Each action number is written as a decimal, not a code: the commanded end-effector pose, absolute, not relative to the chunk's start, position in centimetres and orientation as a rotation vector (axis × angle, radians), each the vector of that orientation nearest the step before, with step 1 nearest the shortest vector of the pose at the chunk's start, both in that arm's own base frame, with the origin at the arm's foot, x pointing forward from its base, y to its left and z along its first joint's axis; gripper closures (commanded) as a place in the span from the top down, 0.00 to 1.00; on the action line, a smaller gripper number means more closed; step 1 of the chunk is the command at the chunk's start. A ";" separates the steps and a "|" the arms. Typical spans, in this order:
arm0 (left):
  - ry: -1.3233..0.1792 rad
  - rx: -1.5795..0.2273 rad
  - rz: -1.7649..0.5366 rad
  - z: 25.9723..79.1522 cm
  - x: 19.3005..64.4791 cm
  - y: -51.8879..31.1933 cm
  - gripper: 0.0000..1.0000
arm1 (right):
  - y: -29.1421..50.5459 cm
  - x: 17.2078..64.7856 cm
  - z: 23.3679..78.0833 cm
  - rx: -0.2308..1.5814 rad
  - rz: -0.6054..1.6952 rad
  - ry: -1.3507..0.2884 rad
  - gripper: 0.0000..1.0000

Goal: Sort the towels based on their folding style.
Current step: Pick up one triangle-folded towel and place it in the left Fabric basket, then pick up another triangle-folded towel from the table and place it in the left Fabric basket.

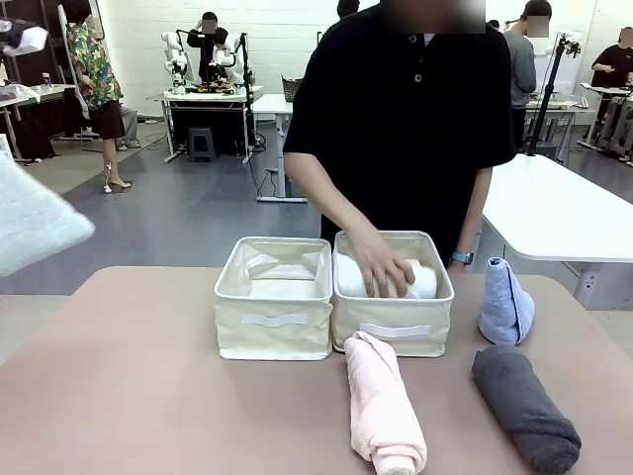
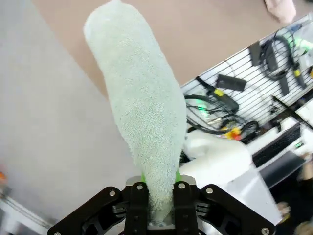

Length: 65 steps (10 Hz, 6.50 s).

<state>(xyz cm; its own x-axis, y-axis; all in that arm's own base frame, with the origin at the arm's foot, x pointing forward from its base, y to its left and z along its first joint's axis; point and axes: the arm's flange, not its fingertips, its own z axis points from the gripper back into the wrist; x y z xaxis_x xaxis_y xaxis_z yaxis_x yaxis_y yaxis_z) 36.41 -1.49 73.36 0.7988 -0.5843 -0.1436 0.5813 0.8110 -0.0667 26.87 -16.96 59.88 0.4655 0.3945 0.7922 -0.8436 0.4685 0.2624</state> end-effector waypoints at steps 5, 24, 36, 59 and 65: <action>-0.105 0.007 -1.828 74.4 38.2 -15.9 0.15 | -16.9 27.0 59.9 0.742 0.855 -0.758 1.00; 0.106 0.164 -1.770 60.3 54.0 -29.6 0.15 | -16.9 27.0 59.9 0.742 0.855 -0.758 1.00; 0.210 0.210 -1.813 46.5 51.0 -28.4 0.15 | -16.9 27.0 59.9 0.742 0.855 -0.758 1.00; -0.517 -0.249 -1.546 61.4 39.7 -2.8 1.00 | -16.9 27.0 59.9 0.742 0.855 -0.758 1.00; -0.478 -0.265 -1.519 61.1 39.7 -0.4 1.00 | -16.9 27.0 59.9 0.742 0.855 -0.758 1.00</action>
<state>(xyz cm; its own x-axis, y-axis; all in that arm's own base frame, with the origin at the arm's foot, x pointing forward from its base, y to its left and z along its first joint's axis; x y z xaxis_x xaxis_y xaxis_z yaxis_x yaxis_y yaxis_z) 39.92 -0.94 60.82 0.0037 -0.9055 0.4243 0.9910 0.0599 0.1193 26.80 -17.04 59.84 0.4635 0.3965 0.7924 -0.8442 0.4694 0.2589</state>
